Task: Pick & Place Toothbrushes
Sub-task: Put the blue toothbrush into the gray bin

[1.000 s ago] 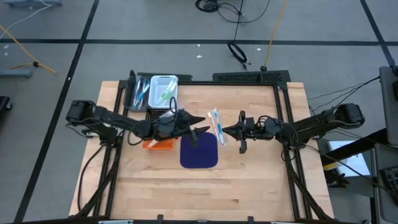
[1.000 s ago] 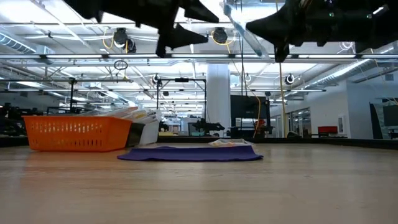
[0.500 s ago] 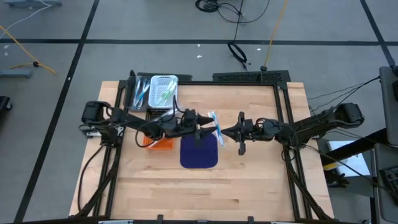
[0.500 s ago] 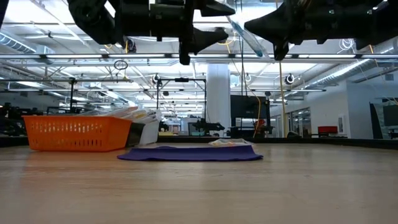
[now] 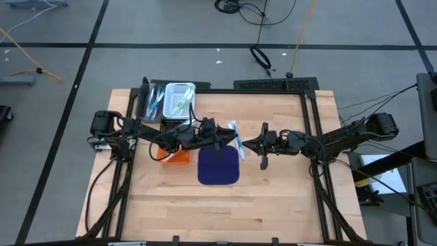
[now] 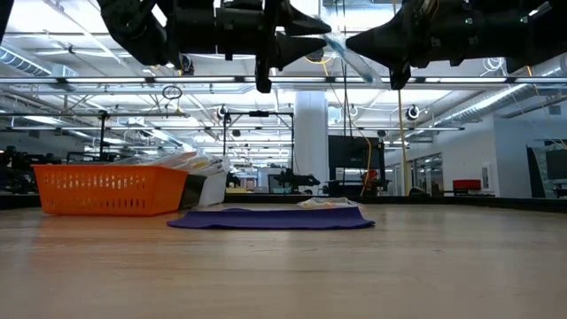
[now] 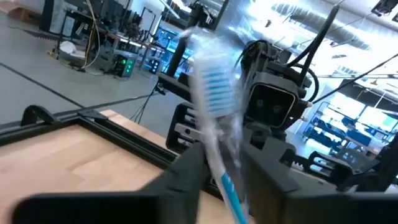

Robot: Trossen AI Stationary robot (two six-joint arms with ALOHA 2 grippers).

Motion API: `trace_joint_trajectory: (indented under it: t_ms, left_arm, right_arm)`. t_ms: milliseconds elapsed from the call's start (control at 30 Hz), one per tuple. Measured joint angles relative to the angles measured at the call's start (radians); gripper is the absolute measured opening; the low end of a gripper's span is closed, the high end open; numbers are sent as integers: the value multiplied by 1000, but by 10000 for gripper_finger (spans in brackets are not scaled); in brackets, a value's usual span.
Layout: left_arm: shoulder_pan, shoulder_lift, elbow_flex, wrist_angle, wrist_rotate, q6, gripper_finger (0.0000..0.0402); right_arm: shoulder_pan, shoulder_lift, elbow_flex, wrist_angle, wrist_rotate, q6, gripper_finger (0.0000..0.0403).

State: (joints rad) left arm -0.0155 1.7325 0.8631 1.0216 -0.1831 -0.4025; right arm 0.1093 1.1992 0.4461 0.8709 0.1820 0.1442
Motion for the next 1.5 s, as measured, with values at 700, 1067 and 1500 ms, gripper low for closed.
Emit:
trace_joint_trajectory:
  t_ms: [700,1067,1500]
  left_arm:
    - [2,-41,0,-61,54,63,0]
    - [1,-407,0,-786,-204,130,0]
    - [65,-817,-1,-1449,-632,-15,0]
  right_arm:
    - [-8,0,0,-75,0,-28,67]
    - [-3,0,-1,-121,0,-19,145]
    - [-3,0,-1,-121,0,-6,136]
